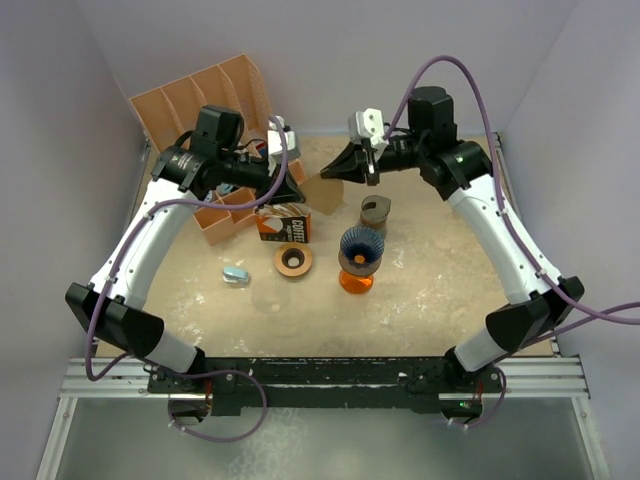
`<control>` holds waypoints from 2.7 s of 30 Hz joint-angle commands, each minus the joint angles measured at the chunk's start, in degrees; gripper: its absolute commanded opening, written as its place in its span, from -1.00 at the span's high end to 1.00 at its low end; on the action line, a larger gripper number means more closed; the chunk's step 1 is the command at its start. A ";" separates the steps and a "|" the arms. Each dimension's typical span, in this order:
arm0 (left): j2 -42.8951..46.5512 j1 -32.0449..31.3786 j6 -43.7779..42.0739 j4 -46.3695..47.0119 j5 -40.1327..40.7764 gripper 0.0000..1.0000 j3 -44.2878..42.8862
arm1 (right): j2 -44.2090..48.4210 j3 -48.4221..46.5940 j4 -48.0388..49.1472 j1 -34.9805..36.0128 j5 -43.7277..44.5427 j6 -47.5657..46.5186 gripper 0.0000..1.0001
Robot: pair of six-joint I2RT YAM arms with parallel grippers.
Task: Place the coffee filter in the dripper
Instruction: Pick up the coffee filter from the coffee filter holder.
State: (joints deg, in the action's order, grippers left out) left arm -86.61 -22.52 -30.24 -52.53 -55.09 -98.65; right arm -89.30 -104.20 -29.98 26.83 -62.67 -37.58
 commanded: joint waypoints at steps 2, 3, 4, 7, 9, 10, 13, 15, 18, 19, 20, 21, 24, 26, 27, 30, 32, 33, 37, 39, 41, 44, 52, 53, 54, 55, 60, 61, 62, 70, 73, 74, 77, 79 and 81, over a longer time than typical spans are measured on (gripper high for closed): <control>0.74 0.12 5.76 6.45 -2.73 1.00 -1.46 | 4.11 2.15 6.69 -1.74 -1.36 5.76 0.92; 0.76 0.16 6.99 7.36 -2.74 1.00 -1.38 | 4.27 2.49 7.28 -1.85 -1.38 6.27 1.00; 0.72 0.14 8.02 8.12 -2.68 1.00 -1.23 | 4.44 2.71 7.77 -1.99 -1.37 6.77 1.00; 0.75 0.23 8.30 8.53 -3.73 1.00 -1.15 | 4.48 2.86 8.21 -2.27 -1.62 7.60 1.00; 0.70 0.49 4.11 6.59 -5.63 1.00 -0.94 | 4.56 3.02 8.43 -2.47 -1.69 7.80 1.00; 0.69 0.58 0.66 4.57 -6.60 1.00 -1.01 | 4.57 3.04 8.52 -2.56 -1.72 7.86 1.00; 0.57 0.56 -4.52 0.97 -8.41 1.00 -0.96 | 4.78 3.42 8.36 -2.57 -1.75 7.71 1.00; 0.39 0.56 -5.17 0.45 -9.13 1.00 -0.96 | 4.95 3.81 8.48 -2.57 -1.96 7.67 1.00; -0.01 0.56 -5.77 0.14 -9.24 1.00 -1.44 | 5.16 4.14 9.12 -2.57 -1.96 8.09 1.00; -0.11 0.55 -6.56 -0.29 -9.18 1.00 -1.63 | 5.25 4.24 9.47 -2.57 -2.01 8.33 1.00; -0.17 0.57 -7.51 -1.19 -9.17 1.00 -1.90 | 5.39 4.45 9.84 -2.62 -1.95 8.53 1.00; -0.39 0.55 -8.92 -2.28 -9.23 0.92 -2.27 | 5.63 4.65 9.97 -2.71 -1.69 8.53 1.00; -0.75 0.64 -17.87 -8.29 -7.64 0.79 -3.92 | 6.86 5.62 10.32 -3.36 -1.52 8.58 1.00; -1.04 0.72 -20.89 -10.27 -6.09 0.83 -4.72 | 7.98 6.15 10.54 -3.85 -1.62 8.72 1.00; -1.16 0.69 -22.72 -11.89 -5.49 0.88 -5.25 | 8.34 6.41 10.50 -3.95 -1.58 8.63 1.00; -1.53 0.67 -30.94 -16.94 -4.72 0.96 -6.69 | 9.18 6.67 9.64 -4.02 -1.57 7.89 1.00; -1.71 0.66 -34.77 -19.06 -4.27 0.92 -7.60 | 9.72 7.03 9.15 -4.06 -1.85 7.33 1.00; -1.82 0.65 -36.72 -19.86 -3.91 0.85 -8.03 | 10.08 7.45 9.14 -4.07 -1.98 7.03 1.00; -2.26 0.66 -41.34 -22.69 -3.64 0.55 -9.22 | 11.55 8.75 9.60 -4.07 -1.69 6.68 1.00; -2.38 0.65 -42.52 -23.30 -4.01 0.46 -9.70 | 12.21 9.13 9.93 -4.07 -1.73 6.87 1.00; -2.57 0.66 -43.66 -24.06 -4.19 0.42 -10.23 | 12.83 9.38 10.22 -4.07 -1.75 7.03 1.00; -2.87 0.67 -42.64 -23.68 -4.07 0.34 -11.17 | 13.71 10.03 10.47 -4.16 -1.92 7.22 1.00; -2.70 0.28 -11.80 -2.98 -4.83 -0.19 -9.88 | 14.58 11.67 11.07 -4.15 -2.26 7.77 1.00; -2.58 0.14 -9.85 -1.79 -5.05 -0.20 -9.45 | 14.29 11.25 11.20 -4.15 -2.42 8.08 1.00; -2.39 -0.09 -7.60 -0.87 -5.15 -0.20 -9.09 | 13.99 10.80 11.29 -4.15 -2.45 8.34 1.00; -2.23 -0.34 -6.00 0.24 -5.32 -0.20 -8.64 | 13.71 10.45 11.38 -4.15 -2.57 8.58 1.00; -1.73 -2.32 4.69 6.23 -3.72 -0.04 -7.41 | 11.95 9.11 13.08 -4.20 -2.68 11.14 1.00; -1.62 -2.55 7.95 8.27 -3.18 0.03 -7.01 | 11.69 9.11 13.54 -4.16 -2.44 11.68 1.00; -1.53 -2.76 11.04 10.27 -2.95 0.10 -6.52 | 11.50 9.15 14.18 -4.15 -2.12 12.37 1.00; -0.96 -3.79 23.33 19.35 -2.65 0.80 -1.86 | 10.16 8.49 18.36 -4.20 0.14 17.00 1.00; -0.77 -3.94 25.02 20.76 -2.71 1.00 -1.02 | 9.73 8.40 20.06 -4.18 1.29 19.21 1.00; -0.73 -3.93 26.21 21.60 -2.88 1.00 -0.75 | 9.55 8.34 20.41 -4.18 1.69 19.71 1.00; -0.67 -4.04 29.77 24.59 -3.62 1.00 0.17 | 9.03 8.46 21.36 -4.15 3.31 20.97 1.00; -0.49 -3.98 33.21 27.48 -3.76 1.00 1.13 | 9.13 8.96 22.70 -4.15 4.46 22.57 1.00; -0.32 -3.89 39.76 31.85 -2.10 1.00 2.22 | 8.81 9.24 24.32 -4.15 6.89 24.62 1.00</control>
State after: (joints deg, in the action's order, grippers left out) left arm -89.30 -26.28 -2.04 -30.76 -57.34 -97.84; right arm -80.47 -93.45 -11.20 22.81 -59.92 -17.96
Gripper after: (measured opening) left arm 0.003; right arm 0.005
